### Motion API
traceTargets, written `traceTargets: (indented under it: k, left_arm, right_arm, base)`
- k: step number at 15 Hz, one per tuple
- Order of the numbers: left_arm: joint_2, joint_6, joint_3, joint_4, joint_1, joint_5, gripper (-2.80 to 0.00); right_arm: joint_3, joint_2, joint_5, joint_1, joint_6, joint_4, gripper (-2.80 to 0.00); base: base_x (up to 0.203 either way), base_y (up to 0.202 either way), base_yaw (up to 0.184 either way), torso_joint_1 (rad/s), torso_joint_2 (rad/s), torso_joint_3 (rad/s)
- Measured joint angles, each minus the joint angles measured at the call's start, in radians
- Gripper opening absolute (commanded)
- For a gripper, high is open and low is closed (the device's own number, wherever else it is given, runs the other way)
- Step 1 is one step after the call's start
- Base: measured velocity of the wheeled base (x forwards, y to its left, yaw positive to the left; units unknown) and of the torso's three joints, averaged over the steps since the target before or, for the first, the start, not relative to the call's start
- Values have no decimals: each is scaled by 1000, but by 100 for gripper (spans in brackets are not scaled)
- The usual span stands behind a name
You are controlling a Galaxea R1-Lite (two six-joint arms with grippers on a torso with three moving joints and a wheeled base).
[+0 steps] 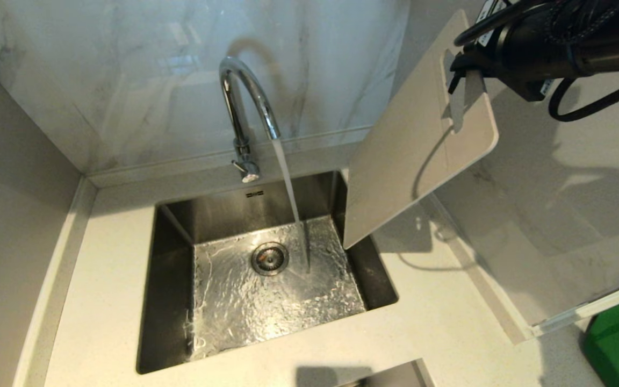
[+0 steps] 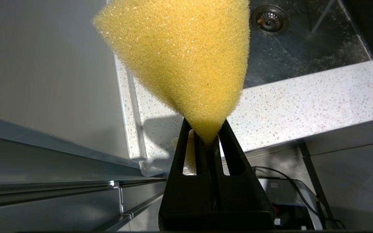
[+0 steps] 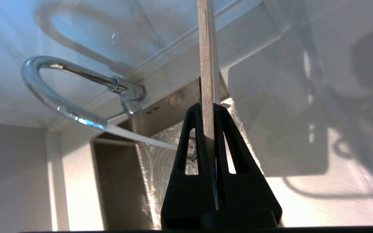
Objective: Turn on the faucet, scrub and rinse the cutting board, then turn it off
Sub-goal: Scrub the cutting board underwater
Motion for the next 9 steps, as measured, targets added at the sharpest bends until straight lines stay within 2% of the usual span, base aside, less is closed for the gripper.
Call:
traceTargets:
  k: [3, 9]
  left_arm:
    - [0, 0, 0, 0, 0, 0, -280]
    - [0, 7, 0, 0, 0, -4, -280]
  right_arm:
    - [-1, 70, -5, 27, 81, -60, -280]
    - [-5, 176, -17, 59, 114, -169, -280]
  base:
    - [0, 0, 0, 0, 0, 0]
    - [0, 0, 0, 0, 0, 0]
